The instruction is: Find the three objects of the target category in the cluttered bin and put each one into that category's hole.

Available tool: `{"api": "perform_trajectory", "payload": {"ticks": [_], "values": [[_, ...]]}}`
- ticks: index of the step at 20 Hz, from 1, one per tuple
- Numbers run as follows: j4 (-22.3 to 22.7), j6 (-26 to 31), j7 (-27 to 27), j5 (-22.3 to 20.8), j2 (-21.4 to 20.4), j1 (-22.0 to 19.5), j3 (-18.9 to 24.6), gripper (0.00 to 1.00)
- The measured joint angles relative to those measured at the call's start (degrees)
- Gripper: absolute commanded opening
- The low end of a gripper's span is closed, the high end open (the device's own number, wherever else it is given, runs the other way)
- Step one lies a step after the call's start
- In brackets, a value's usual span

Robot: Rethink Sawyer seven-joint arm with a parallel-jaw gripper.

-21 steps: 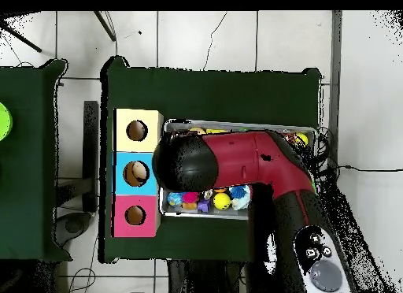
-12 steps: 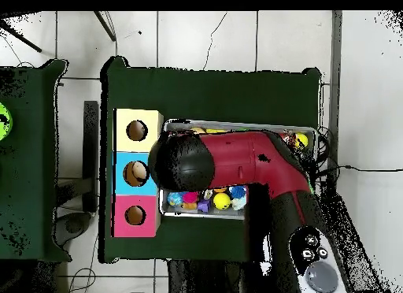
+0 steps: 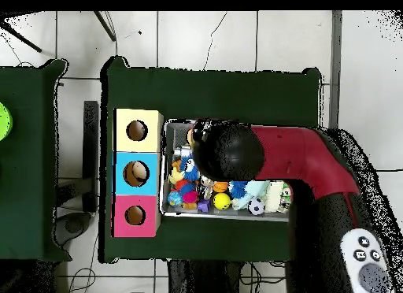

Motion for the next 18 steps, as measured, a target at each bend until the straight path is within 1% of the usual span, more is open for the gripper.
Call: {"api": "perform_trajectory", "payload": {"ticks": [3,5,8,11,15,16,18], "values": [[-1.48,0.19,-0.01,-0.05,1.27,-2.66,0.09,1.0],[-1.88,0.28,-0.01,-0.16,1.59,-3.13,0.09,1.0],[-3.96,0.77,-0.01,-1.21,3.13,-4.76,0.13,1.0],[-6.64,0.94,-0.07,-2.82,5.44,-6.2,0.39,1.0],[-8.99,0.93,-0.21,-4.5,7.84,-7.28,0.83,1.0],[-10.18,0.94,-0.39,-5.3,9.16,-7.81,1.13,1.0],[-11.21,0.94,-0.56,-5.75,10.39,-8.19,1.32,1.0]]}}
